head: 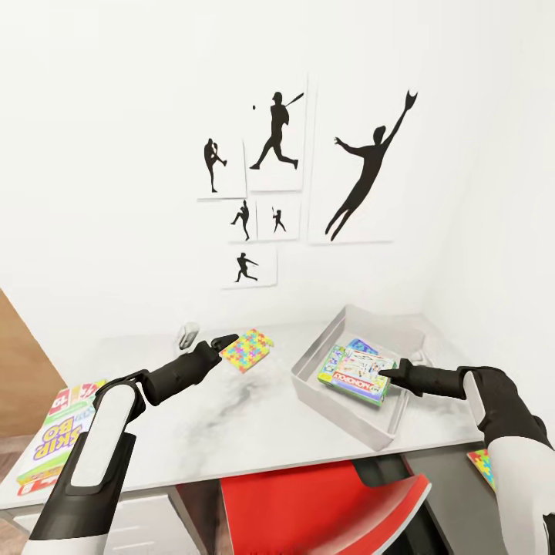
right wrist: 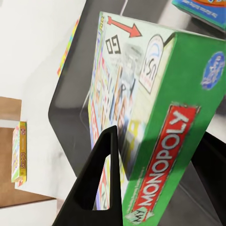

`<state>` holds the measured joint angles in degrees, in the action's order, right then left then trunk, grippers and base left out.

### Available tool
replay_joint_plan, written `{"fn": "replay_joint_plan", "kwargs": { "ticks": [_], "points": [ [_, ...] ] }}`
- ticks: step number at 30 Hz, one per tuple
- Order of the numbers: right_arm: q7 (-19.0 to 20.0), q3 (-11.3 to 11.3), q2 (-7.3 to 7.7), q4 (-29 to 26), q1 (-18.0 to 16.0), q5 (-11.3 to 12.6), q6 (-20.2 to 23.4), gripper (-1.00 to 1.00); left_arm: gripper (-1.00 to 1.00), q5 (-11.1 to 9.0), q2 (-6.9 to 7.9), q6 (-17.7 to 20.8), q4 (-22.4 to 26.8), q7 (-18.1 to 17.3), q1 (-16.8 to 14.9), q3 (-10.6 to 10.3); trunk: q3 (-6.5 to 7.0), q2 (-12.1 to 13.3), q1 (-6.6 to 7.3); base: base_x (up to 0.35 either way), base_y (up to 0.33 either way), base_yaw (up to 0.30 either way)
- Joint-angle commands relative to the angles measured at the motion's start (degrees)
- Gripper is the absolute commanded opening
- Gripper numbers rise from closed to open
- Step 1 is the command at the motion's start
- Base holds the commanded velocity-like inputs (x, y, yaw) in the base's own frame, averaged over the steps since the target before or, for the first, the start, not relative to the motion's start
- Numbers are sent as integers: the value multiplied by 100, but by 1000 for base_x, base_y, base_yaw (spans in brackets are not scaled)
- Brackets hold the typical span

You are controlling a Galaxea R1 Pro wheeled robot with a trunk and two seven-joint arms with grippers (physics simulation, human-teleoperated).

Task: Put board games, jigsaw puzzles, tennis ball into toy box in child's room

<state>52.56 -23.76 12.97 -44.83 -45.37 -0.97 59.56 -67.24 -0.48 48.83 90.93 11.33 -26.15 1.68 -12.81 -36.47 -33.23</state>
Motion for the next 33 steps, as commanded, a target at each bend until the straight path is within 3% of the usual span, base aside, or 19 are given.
{"fn": "replay_joint_plan", "kwargs": {
  "ticks": [1, 10, 20, 33],
  "points": [
    [18, -14, -1, -3, -6, 1, 44, -100, 100, -61, -5, 30, 5, 54, -7, 10, -11, -8, -2, 0, 0, 0],
    [-25, -14, -4, -7, -16, 3, 44, -100, 100, -61, -13, 30, 4, 54, -5, 8, -17, -8, -2, 0, 0, 0],
    [-507, -88, -12, -8, -206, 1, 44, -100, 100, -61, -17, 30, 5, 54, -6, 6, -19, -8, -2, 0, 0, 0],
    [-621, -162, -64, -8, -255, 0, 44, -100, 100, -61, -9, 30, 12, 54, -5, 8, -20, -8, -2, 0, 0, 0]
  ]
}}
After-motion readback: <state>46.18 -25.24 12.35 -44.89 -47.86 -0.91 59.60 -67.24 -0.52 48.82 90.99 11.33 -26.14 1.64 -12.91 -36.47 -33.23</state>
